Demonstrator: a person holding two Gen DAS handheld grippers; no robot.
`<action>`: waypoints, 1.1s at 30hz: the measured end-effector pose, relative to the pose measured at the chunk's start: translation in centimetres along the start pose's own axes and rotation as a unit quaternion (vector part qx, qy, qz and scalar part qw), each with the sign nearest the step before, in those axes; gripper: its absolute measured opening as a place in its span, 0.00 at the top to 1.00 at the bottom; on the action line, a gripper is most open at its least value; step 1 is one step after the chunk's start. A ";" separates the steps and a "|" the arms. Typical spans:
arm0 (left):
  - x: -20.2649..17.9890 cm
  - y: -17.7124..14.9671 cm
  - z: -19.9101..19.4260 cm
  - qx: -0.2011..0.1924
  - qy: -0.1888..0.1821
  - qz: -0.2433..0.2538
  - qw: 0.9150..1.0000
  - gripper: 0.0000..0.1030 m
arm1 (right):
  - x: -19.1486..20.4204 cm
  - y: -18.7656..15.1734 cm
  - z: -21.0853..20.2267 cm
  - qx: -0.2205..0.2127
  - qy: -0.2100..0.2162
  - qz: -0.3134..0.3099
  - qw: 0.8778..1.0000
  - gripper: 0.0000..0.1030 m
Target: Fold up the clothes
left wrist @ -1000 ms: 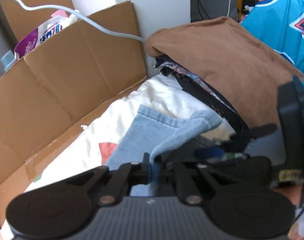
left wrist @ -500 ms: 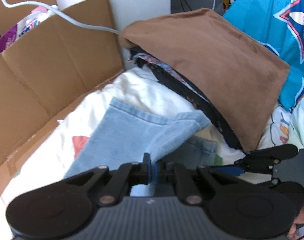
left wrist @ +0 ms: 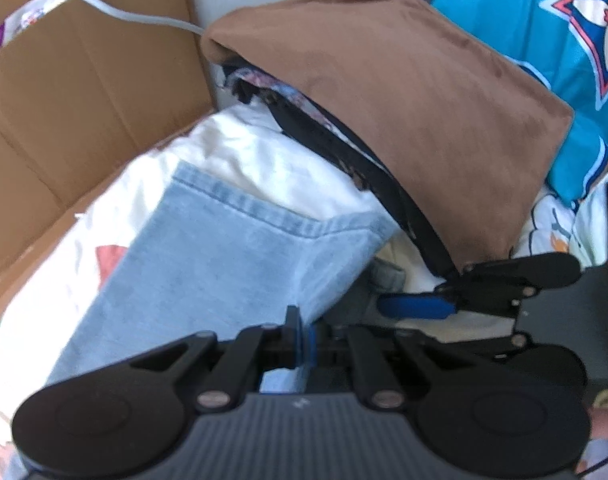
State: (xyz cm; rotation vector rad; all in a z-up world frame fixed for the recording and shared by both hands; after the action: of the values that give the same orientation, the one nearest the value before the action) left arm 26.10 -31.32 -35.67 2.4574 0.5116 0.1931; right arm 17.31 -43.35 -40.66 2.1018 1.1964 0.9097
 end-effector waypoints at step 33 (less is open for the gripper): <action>-0.2 -6.0 -3.0 0.017 0.035 -0.003 0.999 0.63 | 0.9 3.1 -0.4 -0.068 0.064 0.019 0.995 0.67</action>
State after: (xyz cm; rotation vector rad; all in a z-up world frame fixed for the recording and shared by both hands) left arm 23.29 -25.35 -36.89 2.4896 0.5579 0.2709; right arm 18.93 -43.93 -37.95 1.9882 1.1266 1.1259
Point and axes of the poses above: each gripper's, at about its wrist camera, not at the fingertips, and z roughly the way its jaws point, x to its left, y to its top, the point moved 4 cm from there along z, roughly the way its jaws point, and after that the axes turned 9 degrees about -x, right-handed, at the moved point
